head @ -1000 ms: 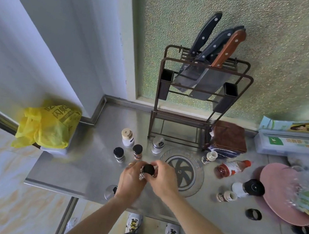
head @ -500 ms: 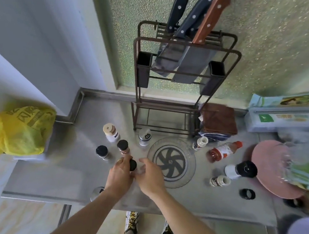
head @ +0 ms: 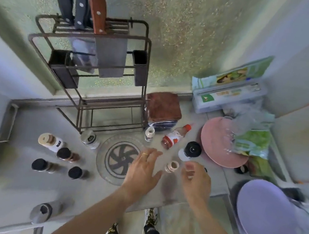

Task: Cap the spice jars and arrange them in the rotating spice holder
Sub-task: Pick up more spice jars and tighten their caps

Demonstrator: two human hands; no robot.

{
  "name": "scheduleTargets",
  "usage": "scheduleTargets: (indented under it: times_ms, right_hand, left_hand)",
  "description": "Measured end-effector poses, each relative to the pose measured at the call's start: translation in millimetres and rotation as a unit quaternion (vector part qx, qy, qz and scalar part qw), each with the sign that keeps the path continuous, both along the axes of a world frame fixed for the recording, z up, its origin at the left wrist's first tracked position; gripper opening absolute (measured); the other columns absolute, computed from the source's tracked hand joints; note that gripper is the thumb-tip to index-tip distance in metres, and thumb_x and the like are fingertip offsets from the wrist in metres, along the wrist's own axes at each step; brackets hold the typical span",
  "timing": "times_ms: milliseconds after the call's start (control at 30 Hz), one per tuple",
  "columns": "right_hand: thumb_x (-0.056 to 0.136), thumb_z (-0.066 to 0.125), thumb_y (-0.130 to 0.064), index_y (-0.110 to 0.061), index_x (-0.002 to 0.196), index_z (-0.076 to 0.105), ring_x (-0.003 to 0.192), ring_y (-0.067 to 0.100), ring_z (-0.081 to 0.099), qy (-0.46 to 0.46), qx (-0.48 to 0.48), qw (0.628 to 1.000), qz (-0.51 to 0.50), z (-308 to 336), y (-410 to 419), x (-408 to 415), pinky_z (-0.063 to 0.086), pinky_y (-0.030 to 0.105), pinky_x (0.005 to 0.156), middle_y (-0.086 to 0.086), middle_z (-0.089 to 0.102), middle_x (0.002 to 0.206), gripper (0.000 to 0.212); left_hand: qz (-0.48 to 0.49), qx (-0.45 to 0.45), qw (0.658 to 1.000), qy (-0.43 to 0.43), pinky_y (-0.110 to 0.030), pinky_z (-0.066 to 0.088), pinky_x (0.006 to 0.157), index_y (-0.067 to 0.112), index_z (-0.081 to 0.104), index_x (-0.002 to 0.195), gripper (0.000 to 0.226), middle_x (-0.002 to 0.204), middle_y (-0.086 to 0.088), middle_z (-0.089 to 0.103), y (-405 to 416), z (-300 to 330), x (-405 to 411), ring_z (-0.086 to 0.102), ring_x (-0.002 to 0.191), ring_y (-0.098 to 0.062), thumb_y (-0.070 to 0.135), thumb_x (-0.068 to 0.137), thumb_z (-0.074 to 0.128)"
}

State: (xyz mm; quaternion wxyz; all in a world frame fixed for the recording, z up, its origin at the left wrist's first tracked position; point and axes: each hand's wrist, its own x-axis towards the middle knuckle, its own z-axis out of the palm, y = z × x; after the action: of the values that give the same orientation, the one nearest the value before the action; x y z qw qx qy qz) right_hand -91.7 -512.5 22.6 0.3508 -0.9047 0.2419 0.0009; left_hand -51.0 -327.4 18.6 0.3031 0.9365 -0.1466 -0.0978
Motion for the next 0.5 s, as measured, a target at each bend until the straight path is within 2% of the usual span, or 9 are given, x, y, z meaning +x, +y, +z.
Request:
scheduleTargets:
  times_ms: [133,233,333,433,500]
  right_hand:
    - [0.089,0.070,-0.018,-0.015,0.105,0.067,0.093,0.031,0.063,0.062,-0.057,0.996,-0.017,-31.5,-60.0,-5.1,0.052,0.041,0.082,0.007,0.066,0.102,0.017]
    - [0.091,0.066,-0.019,-0.016,0.119,0.063,0.104,0.035,0.057,0.127,-0.098,0.987,0.027,-55.9,-88.2,1.0,0.049,0.044,0.089,0.011,0.062,0.117,0.028]
    - [0.094,0.062,-0.017,-0.017,0.136,0.055,0.113,0.035,0.054,0.163,-0.107,0.977,0.091,-76.2,-101.8,8.5,0.046,0.044,0.096,0.013,0.054,0.131,0.043]
    - [0.096,0.057,-0.016,-0.017,0.130,0.058,0.111,0.032,0.055,0.172,-0.105,0.971,0.133,-87.7,-105.4,11.7,0.047,0.040,0.094,0.010,0.056,0.125,0.034]
    - [0.092,0.060,-0.012,-0.016,0.121,0.060,0.105,0.031,0.058,0.175,-0.091,0.971,0.138,-87.8,-106.7,11.2,0.046,0.038,0.089,0.009,0.056,0.117,0.029]
  left_hand:
    - [-0.018,0.019,0.998,0.055,-0.035,0.050,0.102,0.033,0.045,0.139,0.060,0.143,0.005,0.044,-53.1,-23.9,3.2,0.052,0.128,-0.020,0.037,0.085,0.071]
    - [-0.010,0.038,0.997,0.073,-0.035,0.057,0.093,0.035,0.048,0.133,0.059,0.135,0.007,0.048,-76.8,-38.7,5.0,0.057,0.119,-0.018,0.027,0.081,0.074]
    - [0.004,0.064,0.995,0.079,-0.031,0.055,0.085,0.032,0.053,0.131,0.055,0.126,0.006,0.056,-90.8,-50.0,8.9,0.064,0.107,-0.018,0.017,0.080,0.070]
    - [0.013,0.081,0.993,0.089,-0.030,0.052,0.080,0.028,0.059,0.123,0.042,0.114,0.006,0.063,-98.5,-54.5,12.6,0.068,0.097,-0.019,0.015,0.085,0.069]
    - [0.023,0.078,0.993,0.090,-0.029,0.051,0.081,0.024,0.062,0.120,0.037,0.111,0.004,0.066,-101.2,-53.6,12.3,0.068,0.095,-0.020,0.015,0.085,0.071]
